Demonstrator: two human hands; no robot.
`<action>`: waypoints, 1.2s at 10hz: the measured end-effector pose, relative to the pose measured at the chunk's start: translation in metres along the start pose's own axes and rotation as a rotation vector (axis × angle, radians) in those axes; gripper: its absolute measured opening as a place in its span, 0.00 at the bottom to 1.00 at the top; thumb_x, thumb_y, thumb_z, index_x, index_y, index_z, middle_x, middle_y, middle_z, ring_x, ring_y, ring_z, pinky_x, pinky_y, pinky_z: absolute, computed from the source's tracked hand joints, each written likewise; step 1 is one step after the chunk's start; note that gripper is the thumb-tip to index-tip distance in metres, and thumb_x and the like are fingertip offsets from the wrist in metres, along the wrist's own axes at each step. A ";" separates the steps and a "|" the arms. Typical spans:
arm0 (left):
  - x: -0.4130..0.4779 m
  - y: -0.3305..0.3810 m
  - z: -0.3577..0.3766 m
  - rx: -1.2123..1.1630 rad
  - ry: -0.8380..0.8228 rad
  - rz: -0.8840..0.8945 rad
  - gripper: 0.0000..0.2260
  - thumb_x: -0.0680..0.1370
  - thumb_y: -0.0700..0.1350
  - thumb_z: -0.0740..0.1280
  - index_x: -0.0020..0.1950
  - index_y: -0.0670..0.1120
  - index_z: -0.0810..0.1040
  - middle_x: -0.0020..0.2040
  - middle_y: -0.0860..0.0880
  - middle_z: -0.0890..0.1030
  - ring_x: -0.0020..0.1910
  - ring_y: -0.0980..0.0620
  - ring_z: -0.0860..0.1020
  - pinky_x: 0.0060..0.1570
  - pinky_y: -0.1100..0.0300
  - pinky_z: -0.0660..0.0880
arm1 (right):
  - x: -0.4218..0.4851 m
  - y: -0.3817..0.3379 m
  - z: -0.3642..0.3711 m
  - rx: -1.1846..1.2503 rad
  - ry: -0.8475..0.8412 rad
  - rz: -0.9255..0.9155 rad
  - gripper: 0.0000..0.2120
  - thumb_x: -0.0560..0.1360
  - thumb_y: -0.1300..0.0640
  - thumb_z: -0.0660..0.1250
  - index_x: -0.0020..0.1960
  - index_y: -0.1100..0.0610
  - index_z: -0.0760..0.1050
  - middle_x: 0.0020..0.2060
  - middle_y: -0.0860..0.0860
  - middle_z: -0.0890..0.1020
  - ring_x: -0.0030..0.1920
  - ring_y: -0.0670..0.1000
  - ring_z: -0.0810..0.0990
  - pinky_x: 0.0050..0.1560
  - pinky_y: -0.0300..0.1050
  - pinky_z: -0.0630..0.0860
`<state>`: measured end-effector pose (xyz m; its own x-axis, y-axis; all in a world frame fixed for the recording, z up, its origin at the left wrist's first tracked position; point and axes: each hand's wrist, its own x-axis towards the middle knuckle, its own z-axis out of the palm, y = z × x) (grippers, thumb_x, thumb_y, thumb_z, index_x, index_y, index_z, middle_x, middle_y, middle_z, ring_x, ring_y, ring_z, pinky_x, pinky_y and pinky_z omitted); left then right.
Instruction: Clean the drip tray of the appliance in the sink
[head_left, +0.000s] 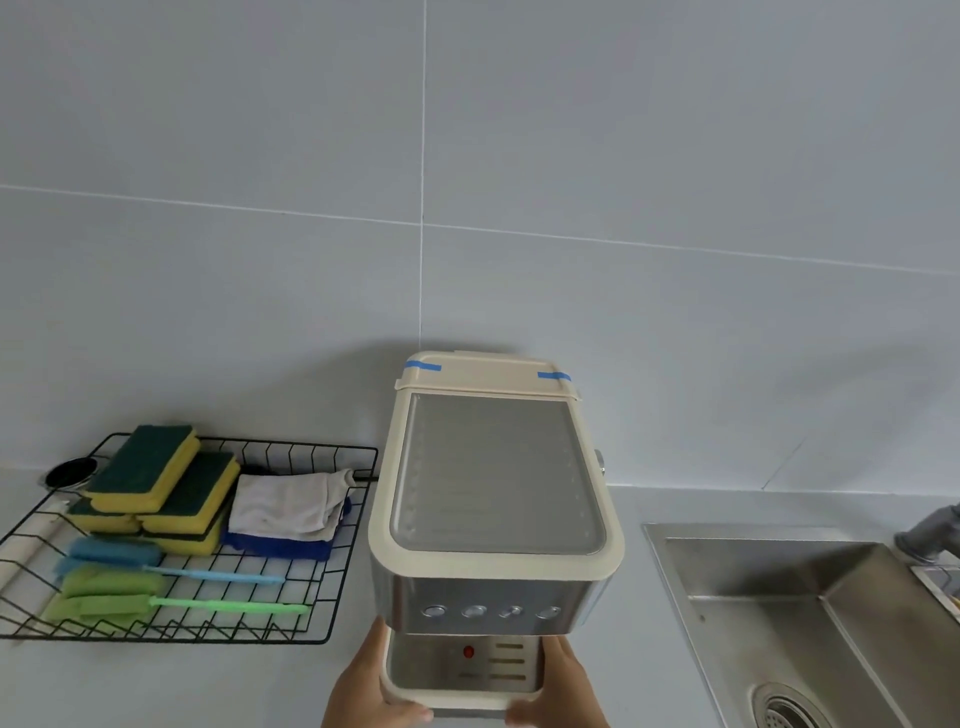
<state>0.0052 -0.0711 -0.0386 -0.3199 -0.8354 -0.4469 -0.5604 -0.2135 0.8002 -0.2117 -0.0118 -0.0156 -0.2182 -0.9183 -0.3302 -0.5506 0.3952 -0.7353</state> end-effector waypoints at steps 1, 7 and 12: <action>-0.002 0.011 0.004 -0.002 0.089 0.075 0.39 0.62 0.53 0.72 0.67 0.64 0.55 0.54 0.64 0.74 0.51 0.62 0.75 0.51 0.74 0.68 | 0.006 0.001 -0.001 -0.034 -0.012 0.033 0.39 0.63 0.61 0.73 0.71 0.59 0.61 0.59 0.48 0.69 0.52 0.42 0.70 0.39 0.17 0.67; -0.004 0.003 0.003 0.156 0.106 0.165 0.43 0.58 0.51 0.74 0.69 0.59 0.58 0.56 0.61 0.75 0.52 0.59 0.76 0.49 0.63 0.75 | 0.001 -0.005 -0.003 -0.097 -0.041 0.058 0.37 0.64 0.62 0.76 0.68 0.59 0.62 0.53 0.47 0.65 0.51 0.46 0.68 0.44 0.26 0.69; -0.007 0.009 -0.022 0.355 0.203 0.172 0.36 0.76 0.57 0.61 0.77 0.47 0.46 0.78 0.49 0.53 0.75 0.49 0.57 0.70 0.49 0.63 | -0.006 -0.008 -0.032 -0.220 -0.059 -0.023 0.40 0.71 0.52 0.70 0.73 0.61 0.50 0.71 0.56 0.59 0.71 0.56 0.60 0.70 0.47 0.63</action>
